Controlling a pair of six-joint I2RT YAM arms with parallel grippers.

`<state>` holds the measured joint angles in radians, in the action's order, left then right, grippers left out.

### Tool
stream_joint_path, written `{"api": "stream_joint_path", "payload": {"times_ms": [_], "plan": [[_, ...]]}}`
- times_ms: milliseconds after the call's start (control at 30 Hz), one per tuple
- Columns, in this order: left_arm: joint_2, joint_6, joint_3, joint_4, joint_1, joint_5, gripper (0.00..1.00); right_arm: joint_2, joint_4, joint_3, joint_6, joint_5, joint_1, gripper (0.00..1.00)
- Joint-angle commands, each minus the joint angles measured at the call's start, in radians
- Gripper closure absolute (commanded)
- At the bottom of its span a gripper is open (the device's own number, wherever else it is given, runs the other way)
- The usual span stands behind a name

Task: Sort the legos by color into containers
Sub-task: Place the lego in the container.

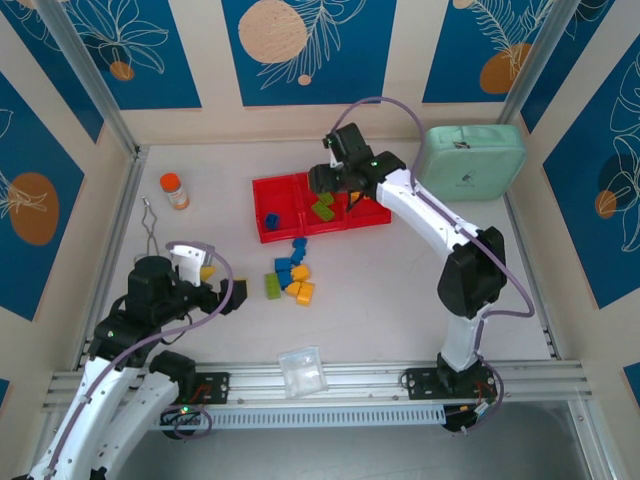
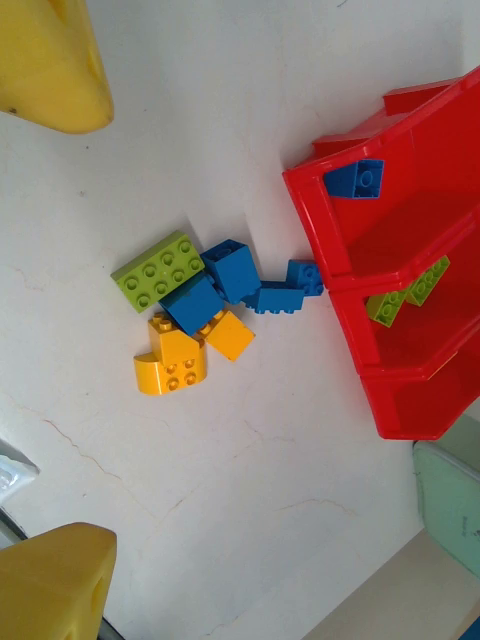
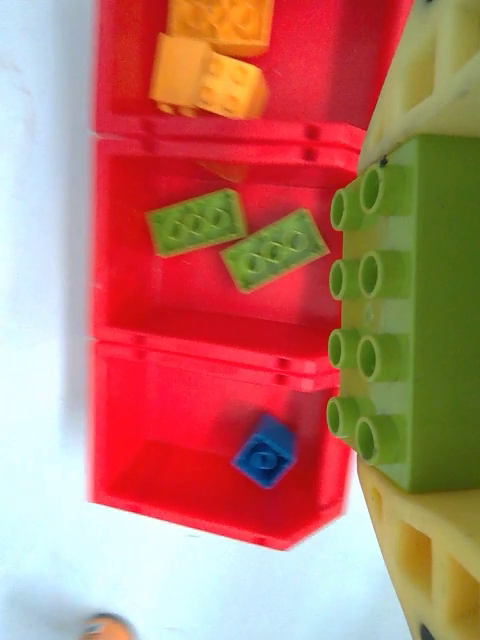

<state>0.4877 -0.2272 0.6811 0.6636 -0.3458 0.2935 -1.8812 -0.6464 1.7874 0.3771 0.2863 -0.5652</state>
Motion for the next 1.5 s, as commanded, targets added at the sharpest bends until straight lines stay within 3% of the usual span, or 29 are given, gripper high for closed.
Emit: {"api": "stream_joint_path", "payload": {"times_ms": [0,300,533,667,833,1300,1467], "plan": [[0.0,0.011,0.006,0.005,-0.011,-0.01,0.01,-0.105,0.008,0.055,0.043,-0.077,0.02,0.63],[0.016,0.013,0.008,0.007,-0.011,-0.002,0.01,-0.309,-0.008,0.24,0.275,-0.193,0.068,0.63],[0.002,0.012,0.007,0.005,-0.01,-0.004,0.01,-0.261,0.208,0.036,0.598,-0.27,0.061,0.59],[0.002,0.013,0.008,0.004,-0.01,0.003,0.01,-0.261,0.322,-0.048,0.765,-0.284,0.054,0.5],[-0.001,0.013,0.006,0.004,-0.01,0.008,0.01,-0.276,0.444,-0.102,0.913,-0.312,0.051,0.47],[-0.012,0.013,0.005,0.002,-0.01,0.01,0.01,-0.212,0.486,-0.152,0.978,-0.239,0.028,0.18],[-0.014,0.014,0.005,0.002,-0.011,0.01,0.01,-0.181,0.478,-0.175,0.968,-0.217,0.024,0.14]]}}
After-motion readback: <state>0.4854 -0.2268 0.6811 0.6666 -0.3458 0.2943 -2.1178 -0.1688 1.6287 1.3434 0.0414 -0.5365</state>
